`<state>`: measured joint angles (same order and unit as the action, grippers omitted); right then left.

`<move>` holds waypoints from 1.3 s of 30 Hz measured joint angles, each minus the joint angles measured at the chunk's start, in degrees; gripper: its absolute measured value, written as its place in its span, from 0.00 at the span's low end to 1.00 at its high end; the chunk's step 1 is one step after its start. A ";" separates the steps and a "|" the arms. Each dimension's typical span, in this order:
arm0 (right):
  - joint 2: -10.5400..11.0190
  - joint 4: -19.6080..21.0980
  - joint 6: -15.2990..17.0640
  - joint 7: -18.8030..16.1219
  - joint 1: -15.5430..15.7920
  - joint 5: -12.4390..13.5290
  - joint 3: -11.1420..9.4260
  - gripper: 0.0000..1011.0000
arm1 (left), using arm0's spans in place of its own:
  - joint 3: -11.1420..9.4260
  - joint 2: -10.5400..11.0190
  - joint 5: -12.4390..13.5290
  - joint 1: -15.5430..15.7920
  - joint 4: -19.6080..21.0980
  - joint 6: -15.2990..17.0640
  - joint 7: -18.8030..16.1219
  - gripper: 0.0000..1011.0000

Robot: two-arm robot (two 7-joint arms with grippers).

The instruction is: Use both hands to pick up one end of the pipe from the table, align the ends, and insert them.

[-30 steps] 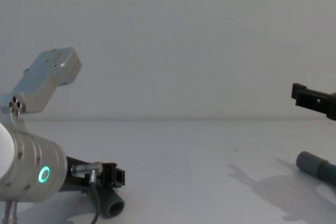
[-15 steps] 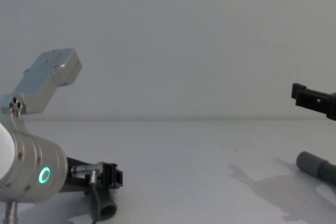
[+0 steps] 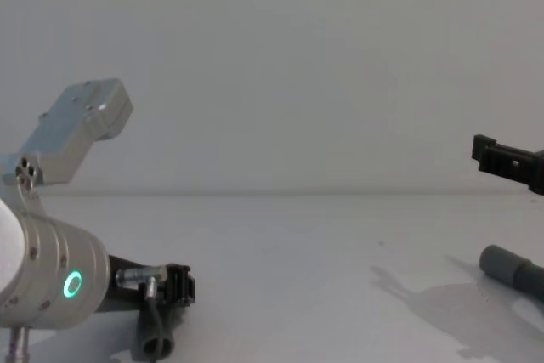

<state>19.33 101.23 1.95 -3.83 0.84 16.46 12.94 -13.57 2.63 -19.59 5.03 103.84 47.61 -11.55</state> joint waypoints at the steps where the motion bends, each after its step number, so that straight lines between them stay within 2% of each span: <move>1: 0.00 0.00 0.00 0.00 0.00 0.00 0.00 0.99 | 0.00 0.00 0.00 0.00 0.00 0.00 0.00 0.35; 28: 0.31 0.57 0.48 -0.52 0.00 0.28 -0.33 0.99 | 0.01 0.00 0.01 0.00 0.01 -0.01 -0.01 0.33; 35: 1.81 2.49 3.38 -2.10 -0.05 1.25 -1.32 0.99 | 0.01 0.00 0.01 0.00 0.01 -0.01 0.00 0.33; 39: 3.28 4.33 6.70 -2.98 -0.04 1.90 -2.17 0.99 | 0.01 0.00 0.01 0.00 0.01 -0.02 0.00 0.33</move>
<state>22.62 105.56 8.65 -6.80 0.80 18.36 10.77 -13.56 2.63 -19.57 5.03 103.85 47.60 -11.56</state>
